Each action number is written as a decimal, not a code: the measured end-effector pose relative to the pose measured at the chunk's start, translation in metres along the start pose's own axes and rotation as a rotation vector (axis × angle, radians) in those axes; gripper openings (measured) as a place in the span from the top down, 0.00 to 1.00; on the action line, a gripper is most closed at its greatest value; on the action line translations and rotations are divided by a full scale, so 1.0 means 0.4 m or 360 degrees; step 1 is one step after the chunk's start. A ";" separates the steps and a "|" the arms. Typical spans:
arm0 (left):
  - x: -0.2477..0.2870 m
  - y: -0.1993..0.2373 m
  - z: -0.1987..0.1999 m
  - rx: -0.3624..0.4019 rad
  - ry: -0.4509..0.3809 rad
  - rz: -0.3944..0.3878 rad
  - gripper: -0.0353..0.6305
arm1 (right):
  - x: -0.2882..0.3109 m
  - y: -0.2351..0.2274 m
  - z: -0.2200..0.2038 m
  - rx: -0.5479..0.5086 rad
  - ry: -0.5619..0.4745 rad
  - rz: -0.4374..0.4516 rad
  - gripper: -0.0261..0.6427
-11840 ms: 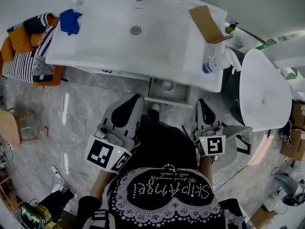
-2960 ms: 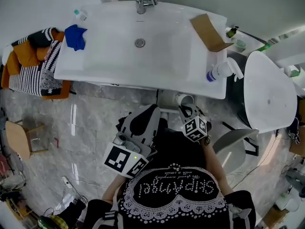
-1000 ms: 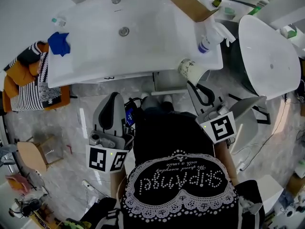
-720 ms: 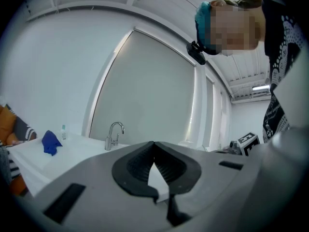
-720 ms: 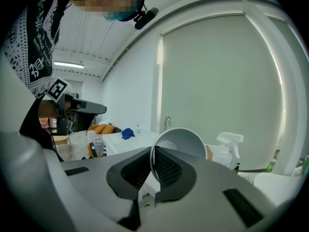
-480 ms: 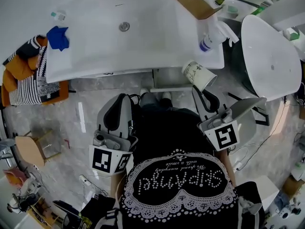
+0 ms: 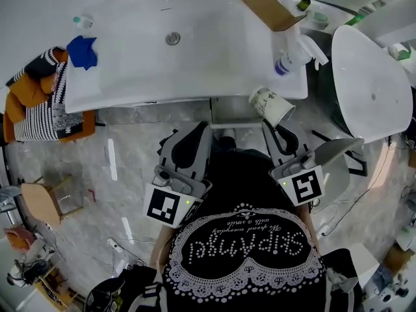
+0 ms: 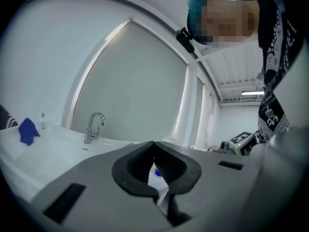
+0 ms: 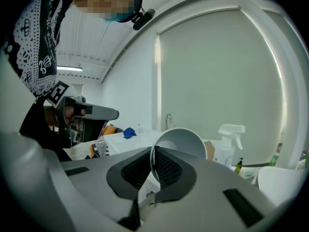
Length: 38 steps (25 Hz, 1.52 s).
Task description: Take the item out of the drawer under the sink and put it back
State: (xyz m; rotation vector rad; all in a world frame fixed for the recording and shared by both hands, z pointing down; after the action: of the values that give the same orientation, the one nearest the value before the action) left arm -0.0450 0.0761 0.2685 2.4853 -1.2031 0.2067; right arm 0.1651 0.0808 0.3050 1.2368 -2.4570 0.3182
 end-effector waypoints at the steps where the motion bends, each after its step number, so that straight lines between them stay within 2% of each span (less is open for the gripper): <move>1: 0.004 -0.005 -0.003 0.0004 0.0020 -0.0016 0.94 | 0.002 0.000 0.000 -0.0003 0.0004 0.0003 0.92; 5: 0.015 -0.009 -0.005 -0.0015 0.0052 -0.0044 0.94 | 0.008 -0.001 0.001 -0.0005 0.0022 0.0027 0.92; 31: 0.007 -0.008 -0.018 -0.0051 0.0071 -0.0007 0.94 | 0.006 0.001 -0.013 0.0004 0.0051 0.0036 0.92; 38: 0.023 -0.019 -0.025 -0.0056 0.0084 -0.0078 0.94 | 0.000 -0.005 -0.019 0.0009 0.0060 0.0021 0.92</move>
State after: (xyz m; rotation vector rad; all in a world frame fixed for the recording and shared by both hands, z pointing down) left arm -0.0331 0.0775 0.2783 2.4605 -1.1137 0.2346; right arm 0.1685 0.0825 0.3118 1.2062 -2.4351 0.3495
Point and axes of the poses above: the fingertips, and each gripper's own axes: x forward along the fingers, y to its left, z out of its top, the point moved 8 cm from there along -x, backward along the fingers, and after that the axes turned 12 degrees about y, right-handed, at the moved point
